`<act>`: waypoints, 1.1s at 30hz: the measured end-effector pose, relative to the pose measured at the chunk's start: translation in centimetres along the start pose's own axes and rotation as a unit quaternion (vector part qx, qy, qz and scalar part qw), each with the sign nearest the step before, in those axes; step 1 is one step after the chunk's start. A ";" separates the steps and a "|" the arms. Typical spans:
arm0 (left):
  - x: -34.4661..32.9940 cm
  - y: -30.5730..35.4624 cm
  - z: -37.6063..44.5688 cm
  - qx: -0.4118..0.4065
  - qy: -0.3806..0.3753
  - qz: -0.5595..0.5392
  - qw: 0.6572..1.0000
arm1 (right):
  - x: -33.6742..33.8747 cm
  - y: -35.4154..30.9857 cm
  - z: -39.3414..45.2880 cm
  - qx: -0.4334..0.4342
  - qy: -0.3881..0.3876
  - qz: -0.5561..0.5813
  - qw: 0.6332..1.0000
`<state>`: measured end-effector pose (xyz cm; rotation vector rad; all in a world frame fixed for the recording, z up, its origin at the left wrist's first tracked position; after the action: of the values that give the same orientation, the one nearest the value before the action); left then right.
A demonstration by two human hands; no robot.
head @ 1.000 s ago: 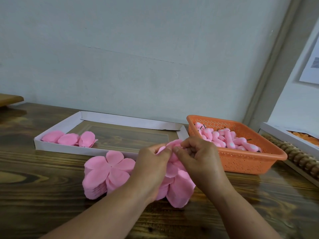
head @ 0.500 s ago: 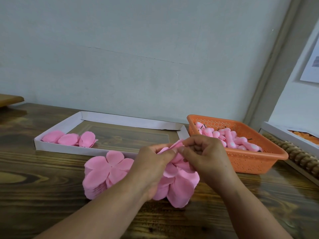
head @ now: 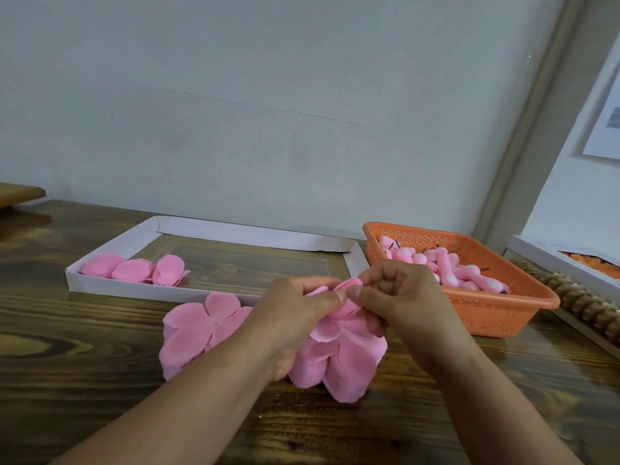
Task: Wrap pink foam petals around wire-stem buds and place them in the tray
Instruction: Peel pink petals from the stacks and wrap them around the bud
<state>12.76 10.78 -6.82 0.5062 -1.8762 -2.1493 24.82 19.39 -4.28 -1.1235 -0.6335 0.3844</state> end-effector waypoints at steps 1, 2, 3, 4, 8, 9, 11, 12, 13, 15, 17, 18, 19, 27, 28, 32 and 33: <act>-0.1 0.0 -0.1 -0.008 -0.004 0.001 1.000 | 0.0 0.0 0.1 -0.001 0.019 -0.001 1.000; -0.2 0.0 -0.2 -0.015 -0.006 0.004 1.000 | -0.1 0.0 0.1 -0.004 0.035 0.001 0.999; -0.3 -0.1 -0.2 -0.021 -0.003 0.011 1.000 | -0.2 0.0 0.1 -0.008 0.046 0.006 0.999; -0.3 -0.2 -0.2 -0.028 0.002 0.021 0.999 | -0.3 0.1 0.1 -0.010 0.053 0.013 0.998; -0.2 -0.2 -0.3 -0.037 0.023 0.023 0.999 | -1.0 0.2 0.0 -0.003 0.074 0.027 0.997; -0.3 -0.2 -0.3 -0.040 0.024 0.018 0.999 | -1.1 0.2 0.0 -0.003 0.076 0.034 0.997; -0.3 0.0 -0.4 -0.044 0.029 0.018 0.998 | -1.2 0.2 -0.1 -0.008 0.073 0.045 0.996; -0.4 0.0 -0.4 -0.044 0.033 0.019 0.998 | -1.2 0.3 -0.1 -0.011 0.069 0.047 0.996; -0.4 0.0 -0.4 -0.044 0.037 0.021 0.998 | -1.2 0.3 -0.2 -0.014 0.064 0.049 0.997; -0.3 0.0 -0.4 -0.042 0.051 0.029 0.997 | -1.1 0.2 -0.2 -0.023 0.041 0.060 0.997; 0.0 0.1 -0.3 -0.034 0.070 0.035 0.996 | -0.9 0.1 -0.2 -0.035 0.001 0.071 0.997; 0.1 0.1 -0.2 -0.029 0.076 0.034 0.996 | -0.8 0.0 -0.2 -0.036 -0.019 0.070 0.997; 0.2 0.1 -0.2 -0.023 0.078 0.033 0.996 | -0.8 -0.1 -0.3 -0.033 -0.033 0.061 0.997; 0.3 0.6 -0.2 0.015 0.035 0.024 0.999 | -0.2 -1.0 -0.3 0.065 0.009 -0.108 0.992; 0.3 0.7 -0.2 0.015 0.024 0.033 0.999 | 0.0 -1.1 -0.3 0.081 0.012 -0.134 0.988; 0.6 0.8 -0.3 0.034 -0.008 0.042 0.999 | 0.4 -1.0 -0.3 0.076 -0.030 -0.129 0.988; 0.6 0.9 -0.3 0.039 -0.015 0.041 0.998 | 0.3 -0.9 -0.3 0.074 -0.040 -0.122 0.989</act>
<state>12.27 10.12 -6.06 0.4072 -1.9662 -2.0496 25.26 19.00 -3.43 -0.8812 -0.7904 0.2626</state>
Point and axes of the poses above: each hand's wrist, its own z-axis towards the middle knuckle, its own x-axis out of the back of the hand, y = z × x, the point moved 2 cm from there along z, towards the middle knuckle, and after that the axes turned 3 degrees about -x, right-handed, at the moved point
